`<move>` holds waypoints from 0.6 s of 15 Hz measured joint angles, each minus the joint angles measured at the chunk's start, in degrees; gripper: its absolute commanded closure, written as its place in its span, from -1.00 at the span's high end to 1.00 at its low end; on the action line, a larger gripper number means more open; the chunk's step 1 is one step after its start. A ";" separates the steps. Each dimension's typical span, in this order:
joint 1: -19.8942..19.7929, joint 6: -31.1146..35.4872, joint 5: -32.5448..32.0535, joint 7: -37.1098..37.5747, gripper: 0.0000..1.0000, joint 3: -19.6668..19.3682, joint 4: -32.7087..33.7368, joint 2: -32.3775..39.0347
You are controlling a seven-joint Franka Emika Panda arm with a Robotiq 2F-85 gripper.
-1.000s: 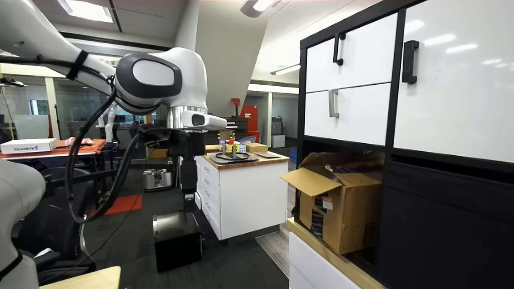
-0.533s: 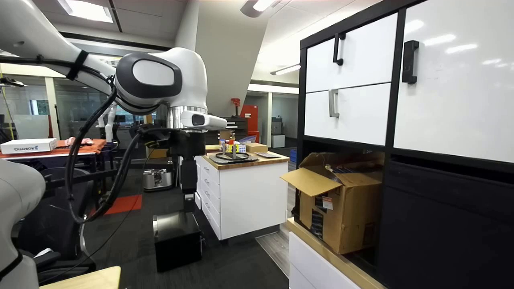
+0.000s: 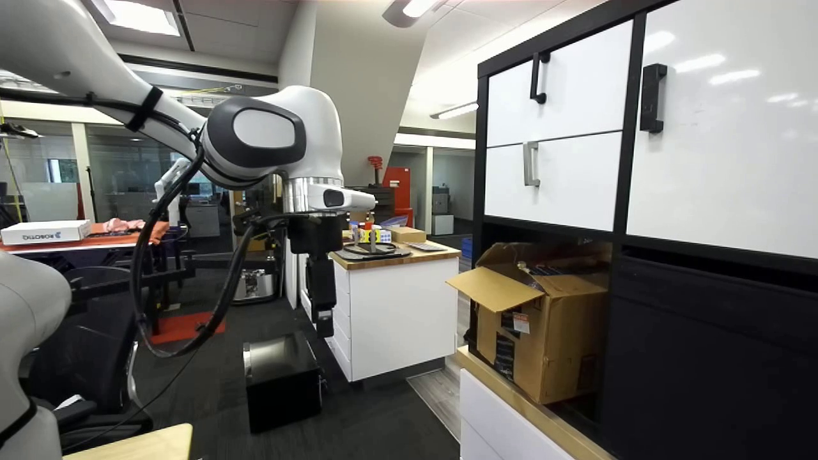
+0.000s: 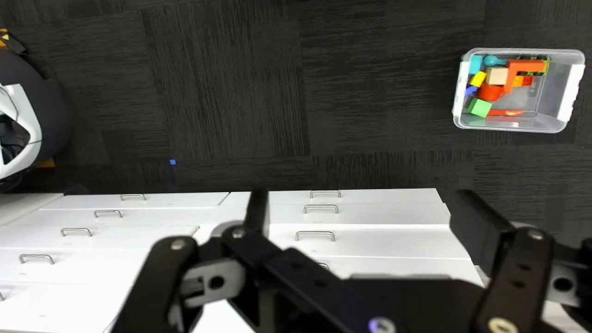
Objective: Pull out the cardboard box.
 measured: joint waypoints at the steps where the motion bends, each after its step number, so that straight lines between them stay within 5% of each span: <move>1: 0.12 1.49 0.01 -0.04 1.00 0.00 0.57 1.42; 9: 1.63 12.63 -0.09 -6.34 1.00 -0.38 7.38 13.11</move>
